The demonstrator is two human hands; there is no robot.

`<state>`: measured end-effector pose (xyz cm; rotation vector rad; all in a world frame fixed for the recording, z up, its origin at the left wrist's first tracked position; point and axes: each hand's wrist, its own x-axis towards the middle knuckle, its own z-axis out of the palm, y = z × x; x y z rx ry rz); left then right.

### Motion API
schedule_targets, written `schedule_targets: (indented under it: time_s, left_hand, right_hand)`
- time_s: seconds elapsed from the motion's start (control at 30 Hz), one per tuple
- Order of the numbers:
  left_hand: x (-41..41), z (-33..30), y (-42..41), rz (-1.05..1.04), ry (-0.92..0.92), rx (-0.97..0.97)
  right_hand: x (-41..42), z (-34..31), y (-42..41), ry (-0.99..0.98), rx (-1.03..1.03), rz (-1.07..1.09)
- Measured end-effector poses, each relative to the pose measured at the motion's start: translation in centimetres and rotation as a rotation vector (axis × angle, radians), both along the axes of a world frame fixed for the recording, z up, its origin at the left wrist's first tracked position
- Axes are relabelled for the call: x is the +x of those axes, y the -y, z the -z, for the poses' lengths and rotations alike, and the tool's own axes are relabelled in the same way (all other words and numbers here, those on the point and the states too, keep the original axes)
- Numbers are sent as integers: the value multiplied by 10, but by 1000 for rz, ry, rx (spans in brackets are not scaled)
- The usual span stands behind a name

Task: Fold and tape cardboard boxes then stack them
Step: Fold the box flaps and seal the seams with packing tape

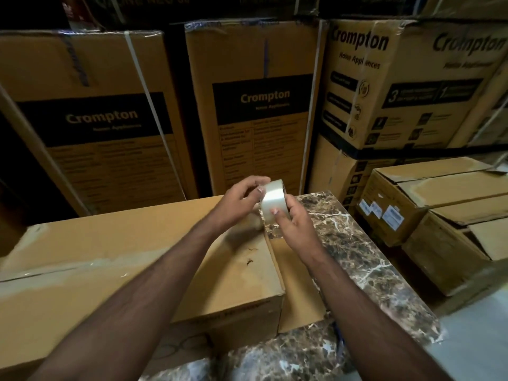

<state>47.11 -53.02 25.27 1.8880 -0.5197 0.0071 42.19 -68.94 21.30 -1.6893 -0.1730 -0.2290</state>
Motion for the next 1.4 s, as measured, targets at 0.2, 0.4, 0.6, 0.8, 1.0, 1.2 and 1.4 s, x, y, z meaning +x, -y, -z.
schedule_targets:
  time_s: [0.2,0.4,0.6,0.8,1.0,1.2,1.4]
  left_hand:
    - [18,6,-20,150,-206,-118]
    - [35,6,-7,38,-259,-150]
    - [32,7,-5,-37,-358,-36]
    - [28,19,-15,161,-287,-15]
    - [31,20,-24,250,-180,33]
    - [27,29,-20,243,90,219]
    - [33,19,-10,130,92,159]
  right_hand:
    - [0,1,-15,-37,-37,-44]
    - [17,-12,5,-147,-126,-116]
    - [10,-10,-6,-153,-5,-144]
    - [9,-6,-2,-156,62,-73]
    - [7,-11,-8,-198,136,-83]
    - [8,-6,-7,-176,75,-54]
    - [3,4,5,-154,-33,-87]
